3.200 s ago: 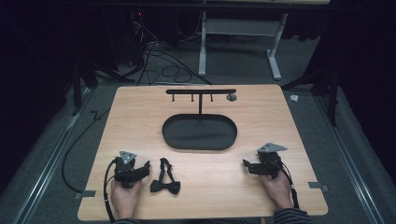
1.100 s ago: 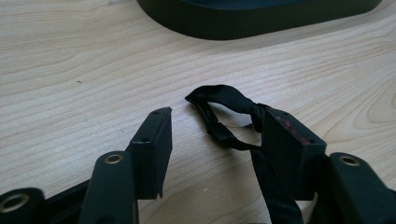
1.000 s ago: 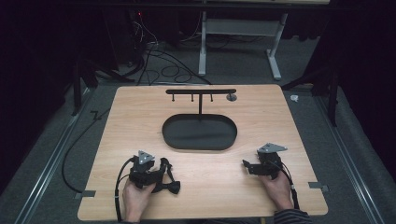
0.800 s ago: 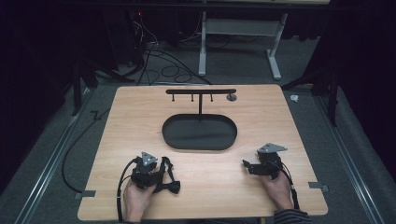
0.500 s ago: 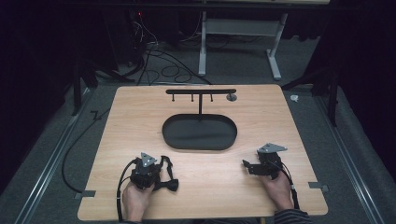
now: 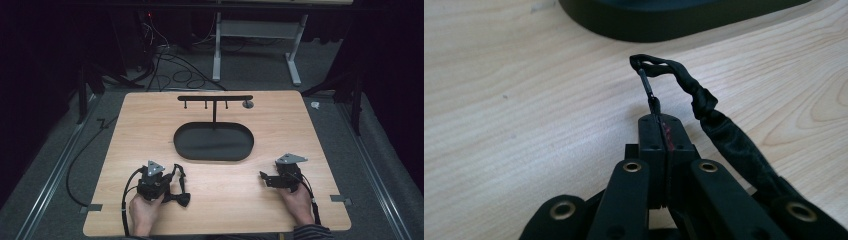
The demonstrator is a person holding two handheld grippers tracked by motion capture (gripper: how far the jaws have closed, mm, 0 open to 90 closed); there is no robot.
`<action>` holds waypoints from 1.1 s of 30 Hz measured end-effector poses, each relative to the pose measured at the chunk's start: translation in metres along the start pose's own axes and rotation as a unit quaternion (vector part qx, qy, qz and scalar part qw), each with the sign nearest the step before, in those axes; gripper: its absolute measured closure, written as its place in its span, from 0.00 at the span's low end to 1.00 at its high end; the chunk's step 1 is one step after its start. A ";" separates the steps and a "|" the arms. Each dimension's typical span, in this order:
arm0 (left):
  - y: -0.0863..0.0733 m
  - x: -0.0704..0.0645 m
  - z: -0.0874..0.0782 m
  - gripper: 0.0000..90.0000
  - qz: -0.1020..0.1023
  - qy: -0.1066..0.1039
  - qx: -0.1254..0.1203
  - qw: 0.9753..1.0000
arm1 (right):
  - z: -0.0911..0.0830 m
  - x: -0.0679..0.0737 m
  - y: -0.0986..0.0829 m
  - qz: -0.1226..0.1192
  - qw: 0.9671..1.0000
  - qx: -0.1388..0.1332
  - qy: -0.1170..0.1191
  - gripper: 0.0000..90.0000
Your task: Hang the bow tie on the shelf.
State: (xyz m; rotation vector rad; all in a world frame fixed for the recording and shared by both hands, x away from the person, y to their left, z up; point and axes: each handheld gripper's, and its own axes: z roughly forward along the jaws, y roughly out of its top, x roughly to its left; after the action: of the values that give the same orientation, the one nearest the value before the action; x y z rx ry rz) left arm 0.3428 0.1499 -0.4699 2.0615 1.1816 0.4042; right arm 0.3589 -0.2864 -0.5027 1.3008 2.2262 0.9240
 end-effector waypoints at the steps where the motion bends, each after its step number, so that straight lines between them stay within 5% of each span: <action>1: 0.002 -0.001 -0.003 0.99 0.003 0.001 -0.004 1.000 | 0.000 0.000 0.000 0.000 1.000 0.000 0.000 0.26; 14: 0.037 -0.013 -0.031 1.00 0.022 -0.020 -0.053 0.998 | 0.000 0.000 0.000 -0.002 1.000 0.000 0.002 0.26; 33: 0.085 -0.015 -0.036 1.00 0.033 -0.042 -0.088 0.995 | 0.000 0.000 0.000 -0.002 1.000 0.000 0.003 0.25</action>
State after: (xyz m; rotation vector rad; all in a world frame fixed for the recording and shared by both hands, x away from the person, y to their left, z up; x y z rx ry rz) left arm 0.3669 0.1246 -0.3829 1.9487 0.9939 0.4331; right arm 0.3586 -0.2865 -0.5027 1.2940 2.2323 0.9270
